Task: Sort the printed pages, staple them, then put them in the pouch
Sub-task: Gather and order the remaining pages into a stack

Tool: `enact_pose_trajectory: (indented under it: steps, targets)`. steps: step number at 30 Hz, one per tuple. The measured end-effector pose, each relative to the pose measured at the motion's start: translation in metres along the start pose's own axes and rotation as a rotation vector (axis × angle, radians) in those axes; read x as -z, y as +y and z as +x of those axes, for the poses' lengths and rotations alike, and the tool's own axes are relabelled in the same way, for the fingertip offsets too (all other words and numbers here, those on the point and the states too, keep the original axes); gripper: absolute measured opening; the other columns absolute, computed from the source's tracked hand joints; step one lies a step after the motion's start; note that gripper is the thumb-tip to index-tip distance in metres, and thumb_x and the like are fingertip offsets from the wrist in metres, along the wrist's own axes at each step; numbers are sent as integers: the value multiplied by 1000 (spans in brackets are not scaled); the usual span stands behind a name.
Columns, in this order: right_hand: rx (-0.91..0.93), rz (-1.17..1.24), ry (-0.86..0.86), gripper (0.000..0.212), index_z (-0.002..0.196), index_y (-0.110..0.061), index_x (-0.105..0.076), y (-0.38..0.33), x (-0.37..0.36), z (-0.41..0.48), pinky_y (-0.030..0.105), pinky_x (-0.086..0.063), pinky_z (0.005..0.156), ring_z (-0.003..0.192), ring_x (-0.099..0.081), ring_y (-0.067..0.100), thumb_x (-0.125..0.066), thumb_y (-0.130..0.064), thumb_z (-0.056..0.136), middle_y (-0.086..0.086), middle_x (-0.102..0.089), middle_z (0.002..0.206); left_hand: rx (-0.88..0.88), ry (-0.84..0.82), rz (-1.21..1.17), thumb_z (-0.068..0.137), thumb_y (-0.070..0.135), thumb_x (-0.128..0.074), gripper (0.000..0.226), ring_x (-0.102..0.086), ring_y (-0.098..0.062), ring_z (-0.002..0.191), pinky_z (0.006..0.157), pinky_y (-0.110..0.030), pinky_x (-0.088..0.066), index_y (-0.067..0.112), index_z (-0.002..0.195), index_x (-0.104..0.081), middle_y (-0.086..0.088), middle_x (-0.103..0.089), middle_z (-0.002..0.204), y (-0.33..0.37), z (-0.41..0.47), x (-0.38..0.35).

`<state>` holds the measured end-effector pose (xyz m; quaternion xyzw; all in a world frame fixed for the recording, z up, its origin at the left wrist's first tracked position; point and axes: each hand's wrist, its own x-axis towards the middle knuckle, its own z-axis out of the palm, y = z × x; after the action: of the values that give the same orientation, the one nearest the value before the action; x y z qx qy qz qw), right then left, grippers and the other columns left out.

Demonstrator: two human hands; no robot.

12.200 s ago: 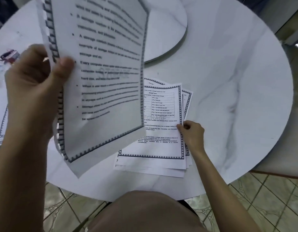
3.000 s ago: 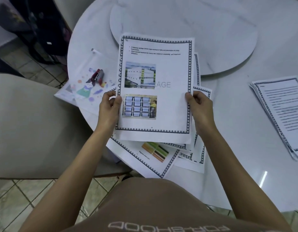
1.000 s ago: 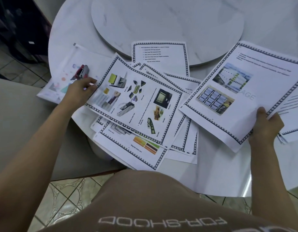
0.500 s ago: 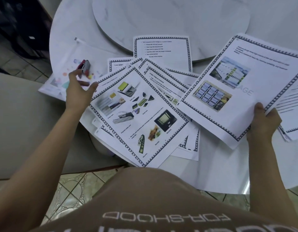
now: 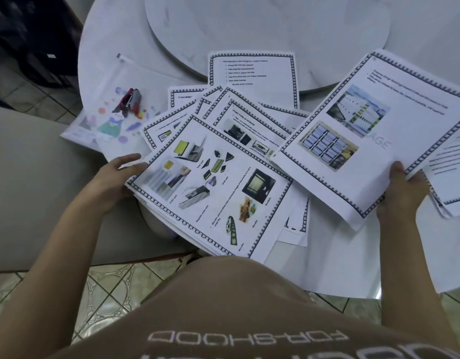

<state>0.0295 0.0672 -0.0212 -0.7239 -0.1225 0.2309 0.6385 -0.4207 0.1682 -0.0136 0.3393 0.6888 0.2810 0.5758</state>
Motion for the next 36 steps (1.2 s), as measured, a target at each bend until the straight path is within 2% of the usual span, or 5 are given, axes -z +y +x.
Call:
enact_pose_trajectory:
  steps: [6, 11, 21, 26, 36]
  targets:
    - [-77, 12, 1, 18, 90, -30, -58, 2, -1, -2, 29, -51, 92, 97, -62, 8, -52, -13, 93, -14, -62, 99, 37, -138, -161, 89, 7, -53, 25, -71, -11, 80, 67, -21, -58, 10, 113, -58, 2, -74, 92, -22, -26, -3]
    - [-107, 20, -5, 8, 97, -20, -58, 9, -2, -5, 28, -53, 88, 90, -63, 8, -53, -15, 93, -9, -63, 96, -2, -44, -134, 90, 7, -53, 26, -66, -18, 93, 83, -33, -55, 7, 117, -54, -6, -67, 108, -44, -53, -36]
    - [-108, 26, -76, 8, 96, -19, -58, 13, -13, -17, 22, -54, 81, 87, -63, 7, -53, -14, 94, -8, -63, 96, -115, 20, -136, 93, 4, -48, 28, -61, -21, 100, 79, -36, -52, 17, 117, -45, 2, -62, 106, -53, -75, -86]
    - [-95, 0, -90, 11, 104, -15, -55, 13, -16, -17, 21, -52, 80, 85, -61, 5, -53, -14, 94, -9, -62, 94, -149, 77, -59, 96, 6, -43, 30, -57, -26, 112, 96, -47, -47, 14, 125, -47, -4, -59, 119, -45, -64, -83]
    - [-67, -76, -79, 10, 102, -18, -58, 24, -7, -9, 33, -52, 90, 95, -63, 15, -55, -16, 92, -9, -63, 95, -205, 317, -381, 99, 18, -39, 21, -60, -22, 108, 98, -40, -47, 16, 117, -50, -6, -60, 119, -12, -39, -62]
